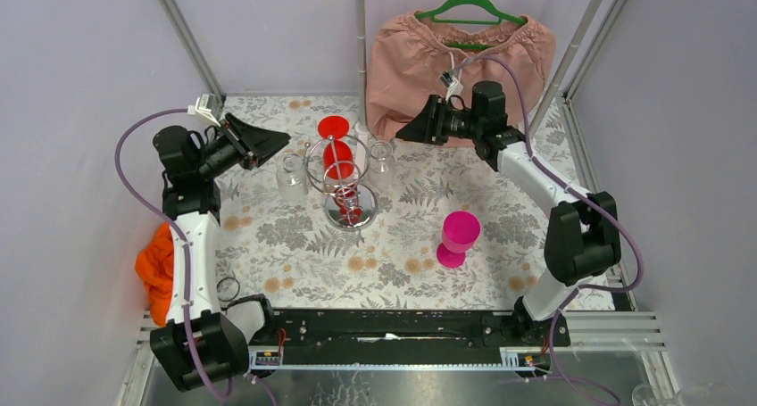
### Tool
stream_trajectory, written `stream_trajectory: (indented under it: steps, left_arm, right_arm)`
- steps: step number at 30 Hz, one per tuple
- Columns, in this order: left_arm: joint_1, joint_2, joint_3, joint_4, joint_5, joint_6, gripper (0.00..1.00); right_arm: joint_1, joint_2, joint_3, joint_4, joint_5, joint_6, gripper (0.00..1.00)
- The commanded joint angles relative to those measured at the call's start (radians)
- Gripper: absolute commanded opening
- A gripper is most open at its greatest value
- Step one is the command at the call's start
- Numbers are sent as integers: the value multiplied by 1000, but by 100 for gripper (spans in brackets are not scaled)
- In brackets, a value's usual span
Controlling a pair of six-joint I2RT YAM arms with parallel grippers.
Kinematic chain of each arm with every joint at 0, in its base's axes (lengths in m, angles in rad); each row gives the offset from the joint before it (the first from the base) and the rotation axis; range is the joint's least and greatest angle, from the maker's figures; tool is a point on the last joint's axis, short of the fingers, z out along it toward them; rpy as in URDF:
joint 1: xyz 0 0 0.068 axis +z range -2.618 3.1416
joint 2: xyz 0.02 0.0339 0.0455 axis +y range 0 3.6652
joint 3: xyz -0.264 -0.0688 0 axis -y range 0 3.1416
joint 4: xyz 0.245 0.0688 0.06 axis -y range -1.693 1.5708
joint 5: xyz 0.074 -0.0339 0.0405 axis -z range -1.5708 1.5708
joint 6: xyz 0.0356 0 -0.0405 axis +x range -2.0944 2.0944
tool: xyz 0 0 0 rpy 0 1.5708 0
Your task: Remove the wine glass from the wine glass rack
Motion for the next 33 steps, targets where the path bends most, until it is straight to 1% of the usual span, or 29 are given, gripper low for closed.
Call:
stream_trajectory:
  steps: [1, 7, 11, 16, 26, 33]
  left_arm:
    - [-3, -42, 60, -114, -21, 100, 40]
    - [-4, -41, 57, -128, -18, 113, 41]
    - [-4, -41, 46, -127, -19, 118, 41]
    - [-3, -42, 43, -127, -15, 124, 41]
    - [-3, -39, 27, -127, -9, 136, 41]
    - [-3, -39, 20, -127, -8, 142, 41]
  right_arm:
    - [22, 20, -4, 63, -44, 28, 60]
    - [65, 34, 4, 54, -33, 20, 59]
    - [80, 47, 7, 52, -34, 21, 56]
    - [90, 50, 1, 52, -23, 20, 55]
    - [92, 64, 14, 63, -23, 38, 45]
    - [98, 70, 29, 64, -27, 43, 40]
